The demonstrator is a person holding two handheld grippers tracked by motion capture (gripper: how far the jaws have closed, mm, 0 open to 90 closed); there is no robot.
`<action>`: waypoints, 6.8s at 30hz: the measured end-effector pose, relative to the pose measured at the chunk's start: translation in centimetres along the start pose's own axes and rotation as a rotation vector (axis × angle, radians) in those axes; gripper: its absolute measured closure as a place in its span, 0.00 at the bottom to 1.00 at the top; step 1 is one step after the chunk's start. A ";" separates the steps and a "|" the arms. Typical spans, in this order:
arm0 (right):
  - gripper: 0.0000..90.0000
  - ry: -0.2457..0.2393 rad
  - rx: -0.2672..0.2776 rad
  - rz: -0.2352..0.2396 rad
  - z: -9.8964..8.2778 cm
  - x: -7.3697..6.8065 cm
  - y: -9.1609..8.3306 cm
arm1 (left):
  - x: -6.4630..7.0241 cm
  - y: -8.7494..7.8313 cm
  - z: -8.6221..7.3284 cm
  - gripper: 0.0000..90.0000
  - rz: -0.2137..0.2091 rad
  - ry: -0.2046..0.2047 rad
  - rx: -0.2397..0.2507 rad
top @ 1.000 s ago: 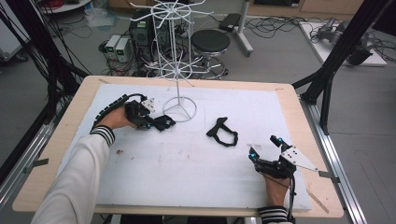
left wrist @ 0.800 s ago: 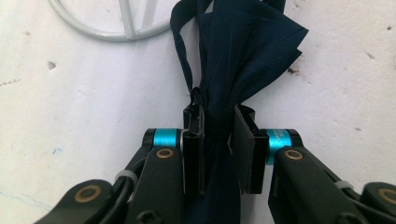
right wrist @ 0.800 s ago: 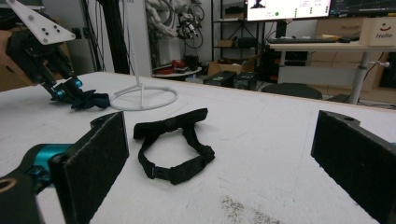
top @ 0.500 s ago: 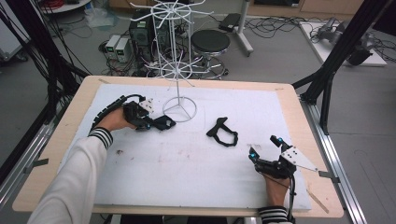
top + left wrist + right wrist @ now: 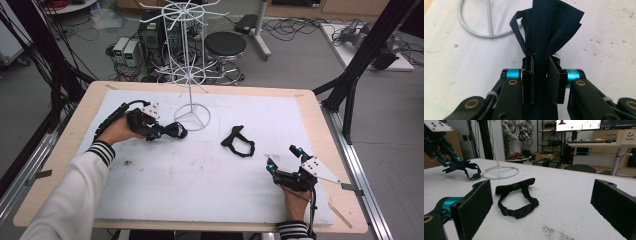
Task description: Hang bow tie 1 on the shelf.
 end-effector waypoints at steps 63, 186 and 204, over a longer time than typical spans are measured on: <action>0.04 -0.015 0.003 -0.006 0.0 0.0 0.1 | 0.6 -12.8 -0.2 0.84 0.217 -0.217 0.627; 0.04 -0.010 -0.005 -0.005 0.0 -0.1 0.0 | -0.5 -6.3 4.8 0.83 0.140 -0.223 0.551; 0.04 -0.014 0.001 -0.009 0.0 0.0 0.1 | -0.7 -5.3 4.8 0.40 0.096 -0.266 0.547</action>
Point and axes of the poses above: each handheld gripper's, and its own axes: y roughly forward along the jaws, z roughly out of its top, x roughly to its right, the point moved 7 cm from there along y, roughly forward along the jaws, and after that the axes turned 12 degrees about -z, right-handed, at the moved point
